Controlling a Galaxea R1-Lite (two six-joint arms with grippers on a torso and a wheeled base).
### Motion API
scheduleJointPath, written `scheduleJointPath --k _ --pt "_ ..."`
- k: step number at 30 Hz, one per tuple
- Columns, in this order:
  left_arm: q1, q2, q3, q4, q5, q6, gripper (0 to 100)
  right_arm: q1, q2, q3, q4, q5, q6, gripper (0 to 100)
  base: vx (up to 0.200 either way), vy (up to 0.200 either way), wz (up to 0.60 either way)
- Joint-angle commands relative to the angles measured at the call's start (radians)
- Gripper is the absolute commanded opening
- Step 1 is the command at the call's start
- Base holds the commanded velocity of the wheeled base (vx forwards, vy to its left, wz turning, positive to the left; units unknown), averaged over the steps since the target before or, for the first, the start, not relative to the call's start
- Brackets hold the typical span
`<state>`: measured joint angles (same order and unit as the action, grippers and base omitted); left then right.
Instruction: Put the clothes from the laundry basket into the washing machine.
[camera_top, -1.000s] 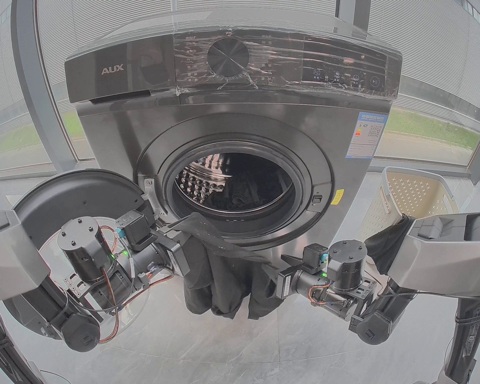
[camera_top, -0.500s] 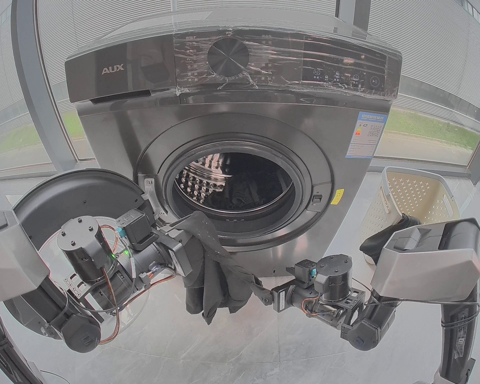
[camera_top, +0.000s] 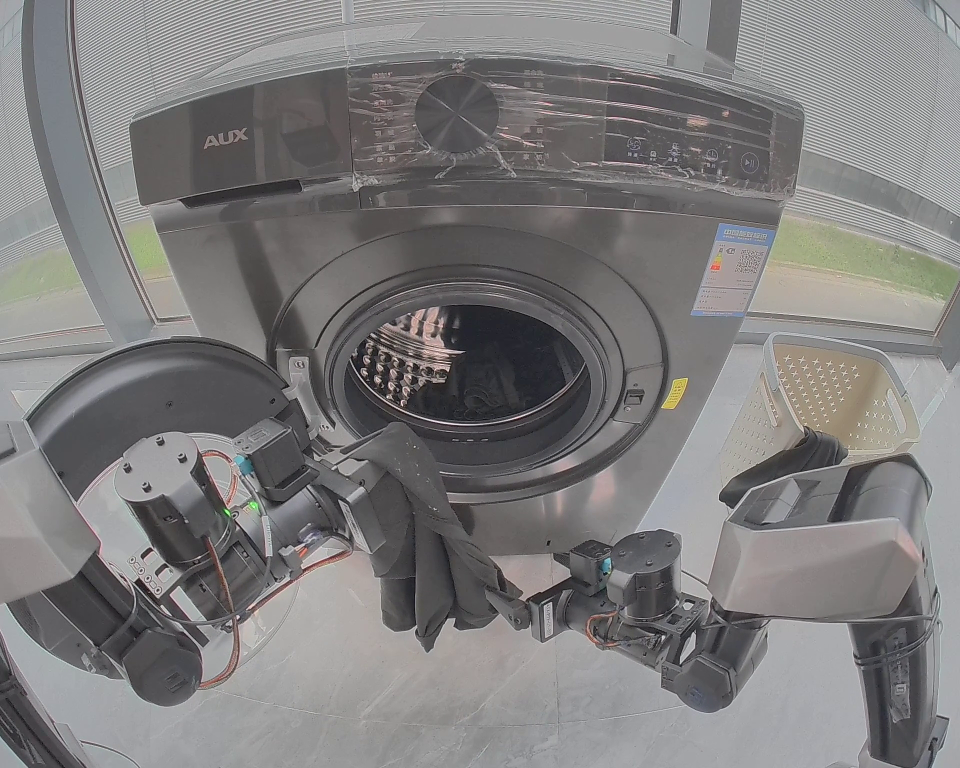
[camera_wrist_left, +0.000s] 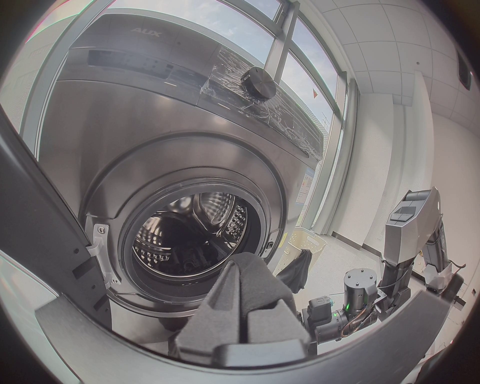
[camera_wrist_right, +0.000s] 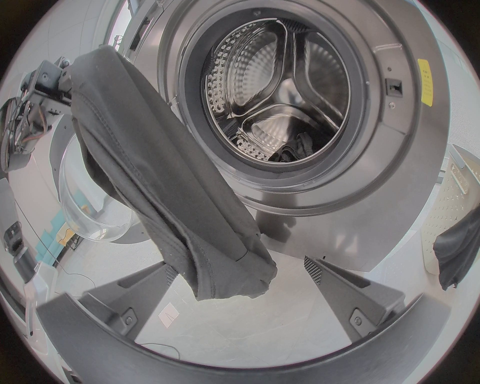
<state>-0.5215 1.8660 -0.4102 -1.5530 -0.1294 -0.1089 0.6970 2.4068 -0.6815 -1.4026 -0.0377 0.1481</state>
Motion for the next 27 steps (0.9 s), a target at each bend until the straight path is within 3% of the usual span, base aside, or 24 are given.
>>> scheduleJointPath --k 1,7,21,22,27 --pt "0.000 -0.001 -0.002 -0.002 0.001 0.000 0 0.001 0.055 -0.030 0.000 0.002 -0.001 100 0.000 0.000 0.00" --pt "0.001 -0.001 -0.002 -0.004 -0.001 0.000 0 -0.013 0.117 -0.101 0.000 0.016 -0.032 100 0.000 0.000 0.00" --pt "0.000 -0.001 -0.004 -0.004 -0.001 -0.006 0 -0.017 0.213 -0.227 -0.007 0.062 -0.033 100 0.000 0.000 0.00" --pt "0.000 -0.001 -0.004 -0.004 -0.001 -0.006 0 -0.021 0.218 -0.231 -0.012 0.062 -0.035 0 0.000 0.000 0.00" --pt "0.001 0.001 -0.004 -0.004 -0.001 -0.006 0 -0.030 0.222 -0.224 -0.049 0.062 -0.036 0 0.000 0.000 0.00"
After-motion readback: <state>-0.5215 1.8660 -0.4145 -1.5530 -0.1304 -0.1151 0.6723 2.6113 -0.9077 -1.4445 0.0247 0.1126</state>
